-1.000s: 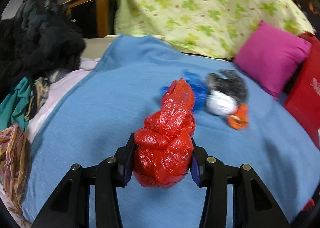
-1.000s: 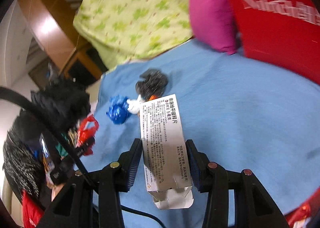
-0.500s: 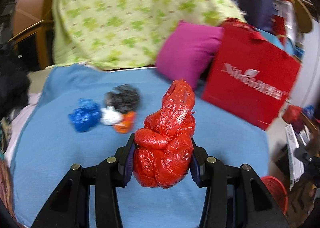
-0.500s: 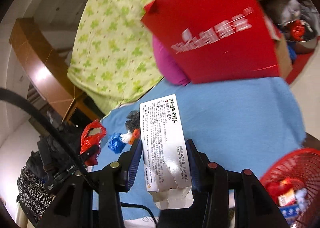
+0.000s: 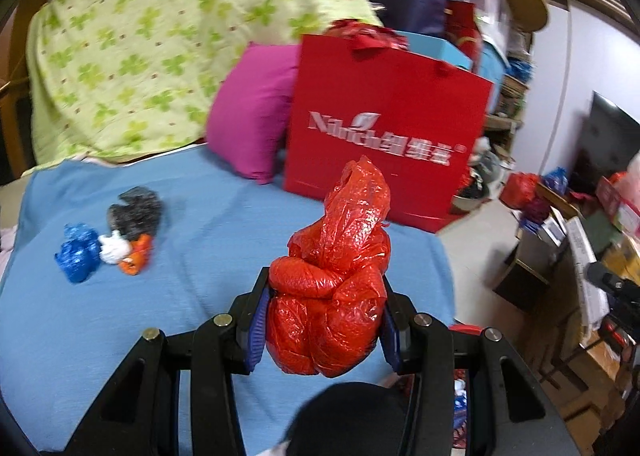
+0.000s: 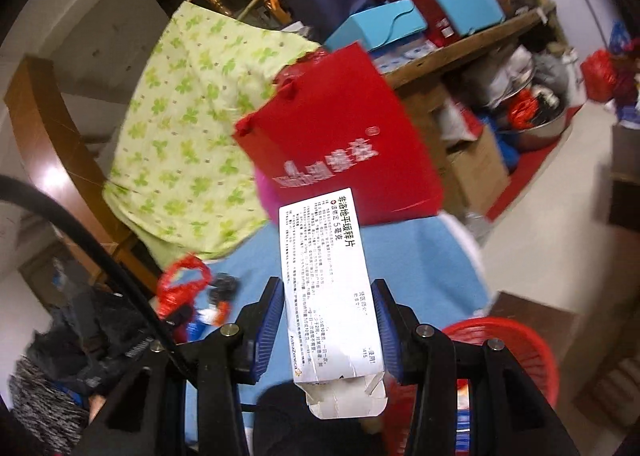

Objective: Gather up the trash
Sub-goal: 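Carry the red bag and white box to the wastebasket and open both tools, then return both tools to the blue, black, white and orange bags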

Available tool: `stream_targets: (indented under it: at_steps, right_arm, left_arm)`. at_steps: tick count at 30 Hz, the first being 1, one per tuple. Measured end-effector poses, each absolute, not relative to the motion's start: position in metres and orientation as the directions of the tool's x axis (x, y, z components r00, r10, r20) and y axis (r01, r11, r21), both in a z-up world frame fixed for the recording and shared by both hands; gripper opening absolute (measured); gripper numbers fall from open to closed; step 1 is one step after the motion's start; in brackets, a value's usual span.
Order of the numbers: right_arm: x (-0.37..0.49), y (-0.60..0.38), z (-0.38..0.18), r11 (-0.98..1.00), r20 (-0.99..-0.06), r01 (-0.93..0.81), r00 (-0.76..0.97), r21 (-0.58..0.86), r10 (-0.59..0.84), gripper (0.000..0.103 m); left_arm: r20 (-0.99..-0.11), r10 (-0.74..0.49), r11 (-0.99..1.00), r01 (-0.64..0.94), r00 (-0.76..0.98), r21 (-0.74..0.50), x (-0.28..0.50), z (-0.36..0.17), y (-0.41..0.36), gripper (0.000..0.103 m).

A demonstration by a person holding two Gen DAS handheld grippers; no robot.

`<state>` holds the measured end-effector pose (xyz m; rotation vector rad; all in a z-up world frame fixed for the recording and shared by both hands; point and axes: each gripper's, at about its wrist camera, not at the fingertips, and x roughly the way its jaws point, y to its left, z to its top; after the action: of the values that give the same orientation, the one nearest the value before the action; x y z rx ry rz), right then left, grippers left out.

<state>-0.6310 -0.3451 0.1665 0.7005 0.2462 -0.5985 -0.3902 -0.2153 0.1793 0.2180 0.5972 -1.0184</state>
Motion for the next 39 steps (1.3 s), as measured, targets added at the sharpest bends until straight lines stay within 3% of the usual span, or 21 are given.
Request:
stream_targets:
  at_steps: [11, 19, 20, 21, 22, 24, 39]
  right_arm:
    - [-0.66, -0.374, 0.074, 0.452, -0.596, 0.74, 0.671, 0.498, -0.441, 0.047]
    - [-0.663, -0.391, 0.021, 0.376, -0.682, 0.796, 0.602, 0.474, -0.414, 0.05]
    - [-0.663, -0.394, 0.017, 0.366, -0.692, 0.805, 0.591, 0.468, -0.414, 0.051]
    - [-0.664, -0.396, 0.014, 0.355, -0.699, 0.812, 0.58, 0.463, -0.417, 0.058]
    - [-0.663, -0.398, 0.012, 0.343, -0.707, 0.822, 0.568, 0.455, -0.422, 0.073]
    - [-0.664, -0.403, 0.008, 0.312, -0.725, 0.845, 0.534, 0.435, -0.436, 0.083]
    - [-0.696, -0.386, 0.069, 0.336, -0.599, 0.827, 0.56, 0.451, -0.572, 0.084]
  left_arm:
    - [-0.589, -0.754, 0.409, 0.909, 0.291, -0.075, -0.436, 0.167, -0.249, 0.048]
    - [-0.63, -0.746, 0.344, 0.935, 0.219, -0.083, -0.459, 0.149, -0.279, 0.048]
    - [-0.636, -0.743, 0.336, 0.938, 0.209, -0.084, -0.462, 0.146, -0.282, 0.048]
    - [-0.641, -0.741, 0.329, 0.94, 0.2, -0.086, -0.464, 0.144, -0.285, 0.048]
    - [-0.646, -0.739, 0.321, 0.943, 0.191, -0.088, -0.467, 0.141, -0.288, 0.048]
    - [-0.654, -0.736, 0.305, 0.948, 0.175, -0.089, -0.472, 0.137, -0.293, 0.048]
    - [-0.742, -0.67, 0.15, 0.98, 0.002, -0.133, -0.512, 0.104, -0.334, 0.048]
